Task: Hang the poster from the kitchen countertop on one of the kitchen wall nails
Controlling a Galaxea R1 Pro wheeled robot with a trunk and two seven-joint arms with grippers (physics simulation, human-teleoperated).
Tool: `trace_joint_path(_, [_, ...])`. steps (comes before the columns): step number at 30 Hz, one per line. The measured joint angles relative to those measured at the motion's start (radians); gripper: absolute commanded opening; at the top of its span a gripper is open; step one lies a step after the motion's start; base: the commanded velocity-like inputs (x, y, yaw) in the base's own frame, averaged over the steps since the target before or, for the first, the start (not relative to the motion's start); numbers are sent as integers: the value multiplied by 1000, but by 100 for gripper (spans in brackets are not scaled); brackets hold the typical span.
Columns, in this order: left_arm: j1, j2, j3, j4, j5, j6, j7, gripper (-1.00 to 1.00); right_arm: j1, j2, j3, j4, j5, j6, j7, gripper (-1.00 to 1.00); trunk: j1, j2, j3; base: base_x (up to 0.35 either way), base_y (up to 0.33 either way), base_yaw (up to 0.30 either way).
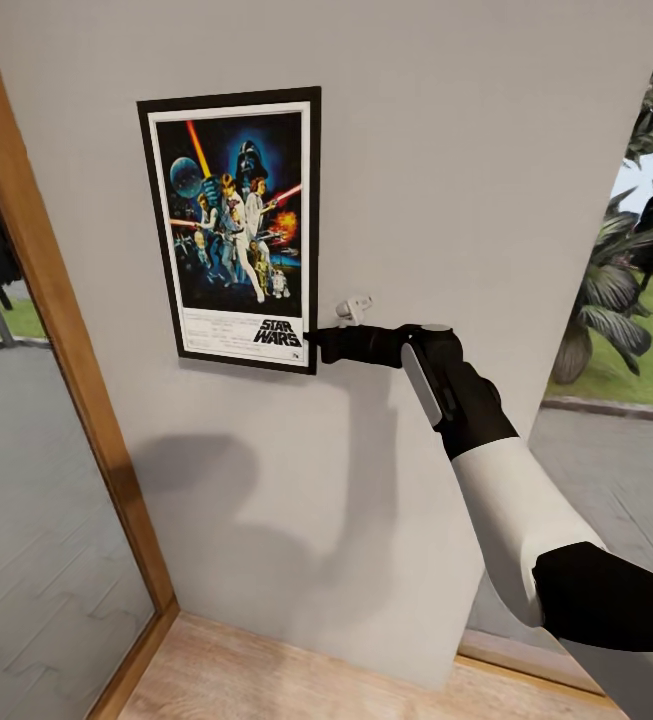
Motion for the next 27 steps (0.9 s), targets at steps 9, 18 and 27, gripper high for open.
trace_joint_path(9, [0, 0, 0, 0, 0, 0, 0, 100, 0, 0, -1, -1, 0, 0, 0, -100, 0, 0, 0, 91, -76, 0])
trace_joint_path(18, [0, 0, 0, 0, 0, 1, 0, 100, 0, 0, -2, -2, 0, -1, 0, -100, 0, 0, 0, 15, -4, 0])
trace_joint_path(27, [0, 0, 0, 0, 0, 2, 0, 100, 1, -31, 29, 19, -13, -41, 0, -100, 1, 2, 0, 52, 0, 0])
